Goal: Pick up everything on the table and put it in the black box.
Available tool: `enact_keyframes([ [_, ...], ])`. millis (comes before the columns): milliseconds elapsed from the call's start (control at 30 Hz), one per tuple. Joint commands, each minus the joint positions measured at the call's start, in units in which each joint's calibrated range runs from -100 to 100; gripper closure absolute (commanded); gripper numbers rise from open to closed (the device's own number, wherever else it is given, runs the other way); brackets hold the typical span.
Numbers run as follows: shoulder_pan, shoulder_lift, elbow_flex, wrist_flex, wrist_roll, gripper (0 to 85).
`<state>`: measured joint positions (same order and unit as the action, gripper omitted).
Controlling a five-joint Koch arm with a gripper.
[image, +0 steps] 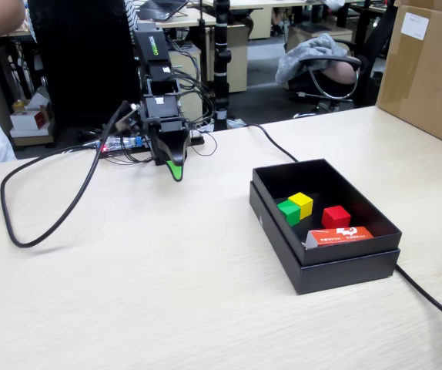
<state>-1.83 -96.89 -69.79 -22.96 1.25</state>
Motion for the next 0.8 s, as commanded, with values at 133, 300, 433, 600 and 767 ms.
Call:
enact_keyframes([
  [133,-2.15,-3.11,-10.90,14.53,-3.91,33.0],
  [300,-2.30,-3.11,-16.98,20.50,-4.44,33.1],
  [433,-2.30,-3.11,-23.78,27.41,-5.08,33.3],
  [600,-2.74,-3.11,-27.59,27.15,-5.37,33.3],
  [767,-2.93,-3.11,-27.68,24.21,-5.57,35.1],
])
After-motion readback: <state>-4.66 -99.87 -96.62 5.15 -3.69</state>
